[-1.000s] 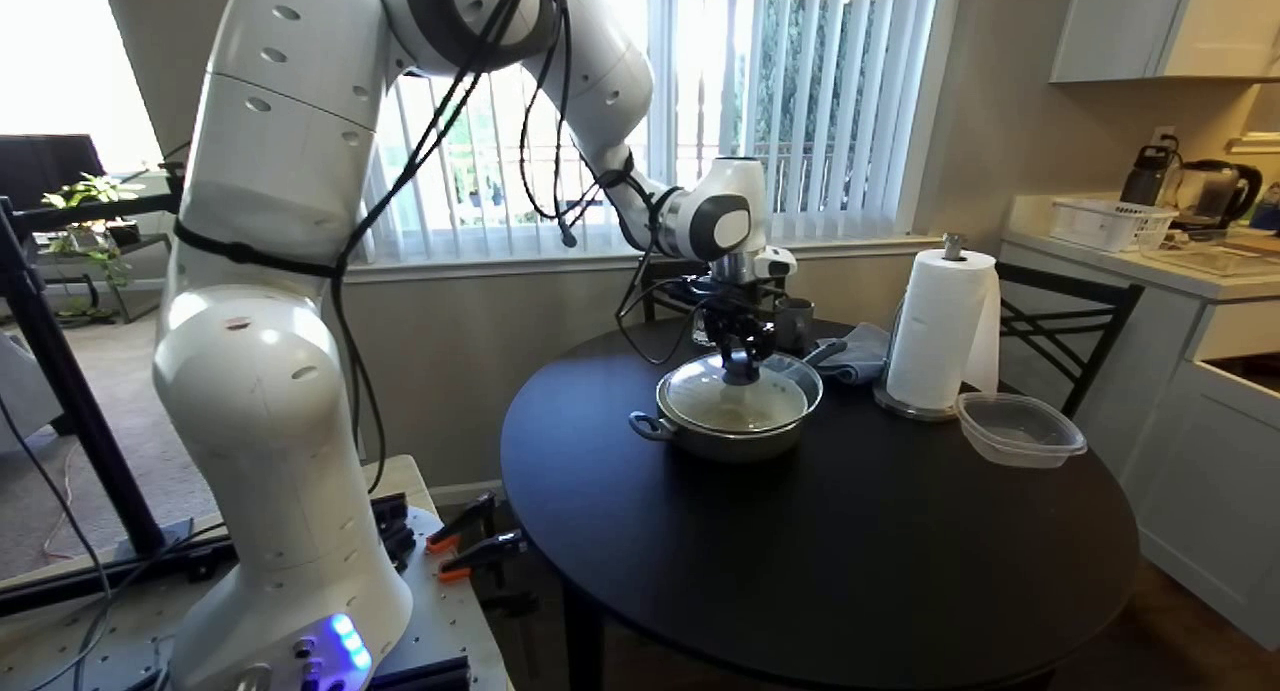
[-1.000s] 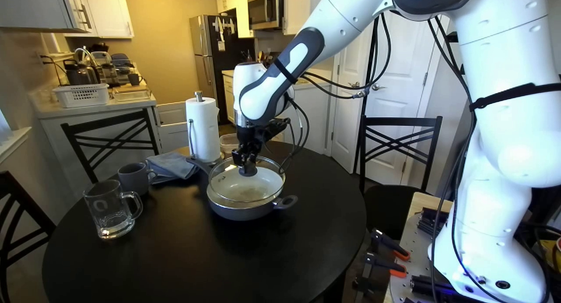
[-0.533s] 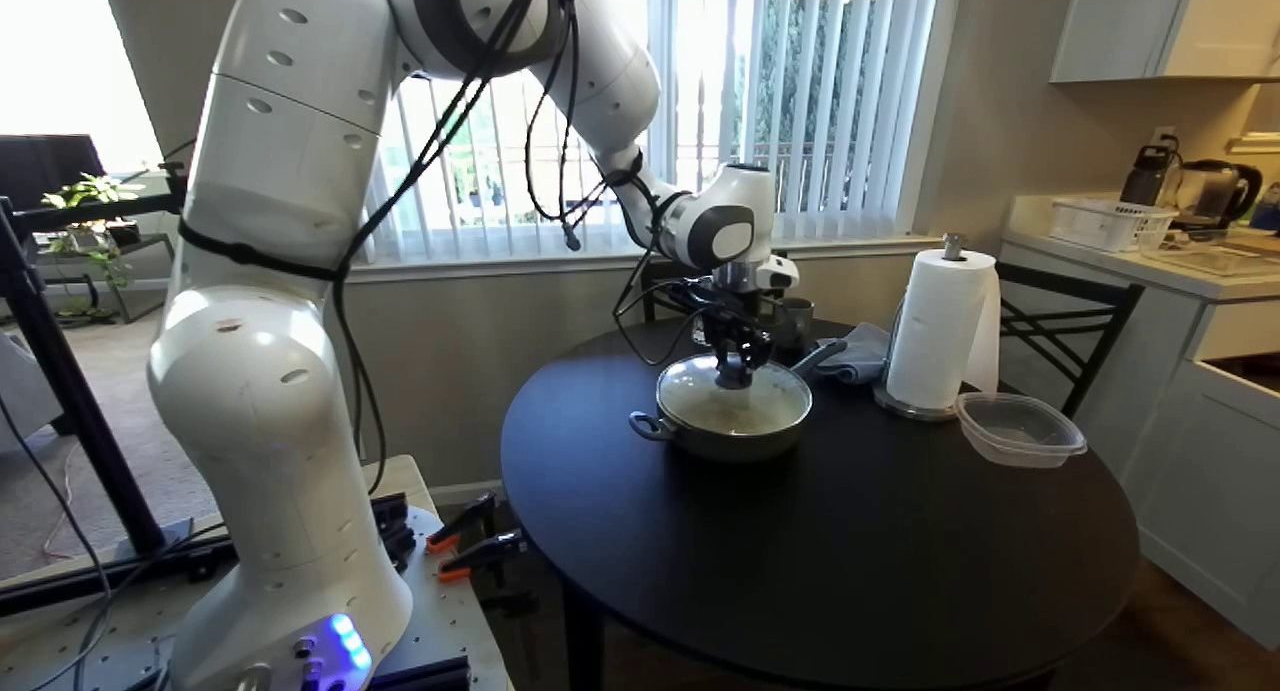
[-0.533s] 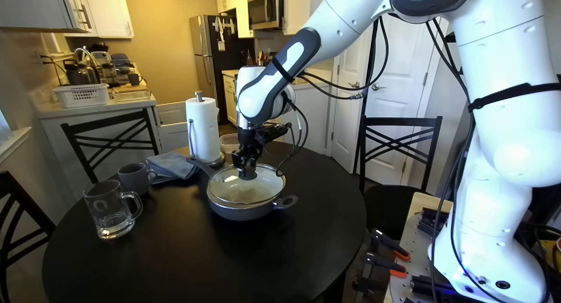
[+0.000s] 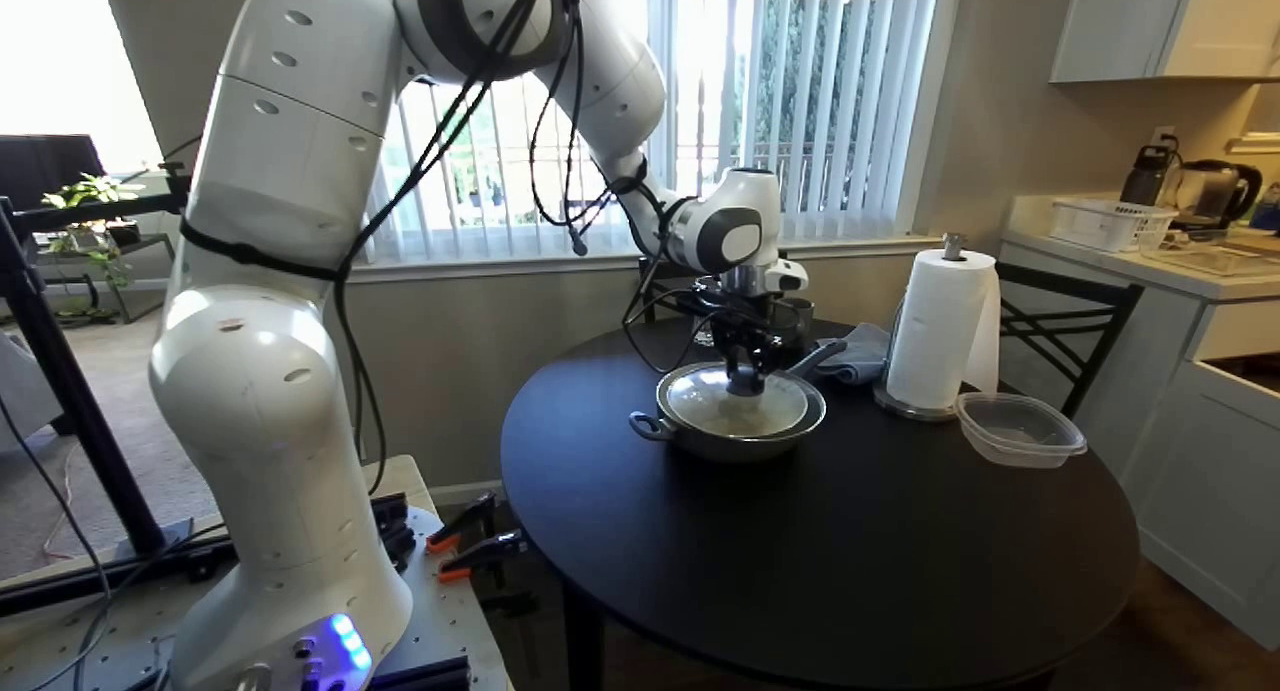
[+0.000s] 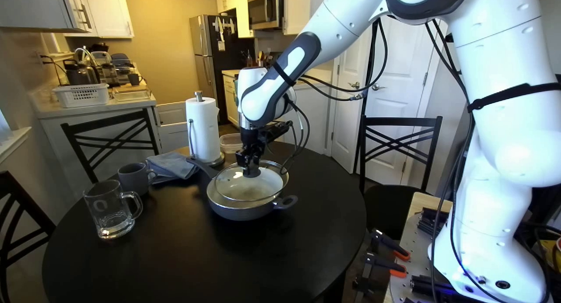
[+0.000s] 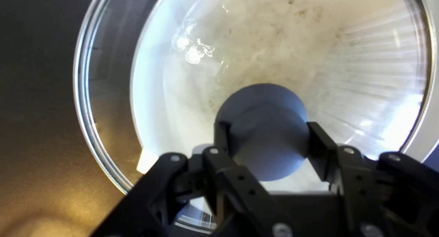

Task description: Pick up the lid and place it on the pan

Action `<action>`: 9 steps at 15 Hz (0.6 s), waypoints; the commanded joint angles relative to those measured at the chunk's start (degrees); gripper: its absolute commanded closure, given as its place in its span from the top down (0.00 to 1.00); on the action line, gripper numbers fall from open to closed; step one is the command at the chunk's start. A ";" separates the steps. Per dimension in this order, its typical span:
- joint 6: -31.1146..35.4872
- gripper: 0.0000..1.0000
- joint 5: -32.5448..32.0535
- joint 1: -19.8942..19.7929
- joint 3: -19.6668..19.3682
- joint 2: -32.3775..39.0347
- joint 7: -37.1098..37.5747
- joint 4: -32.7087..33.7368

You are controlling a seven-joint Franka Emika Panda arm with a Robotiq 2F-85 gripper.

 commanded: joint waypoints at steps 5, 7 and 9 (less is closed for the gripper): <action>0.22 0.33 -7.19 3.31 -1.28 -0.72 1.46 -0.21; 0.33 0.33 -7.70 3.96 -0.85 -0.78 1.20 -0.08; 0.37 0.33 -7.66 4.47 -0.63 -0.59 1.03 0.19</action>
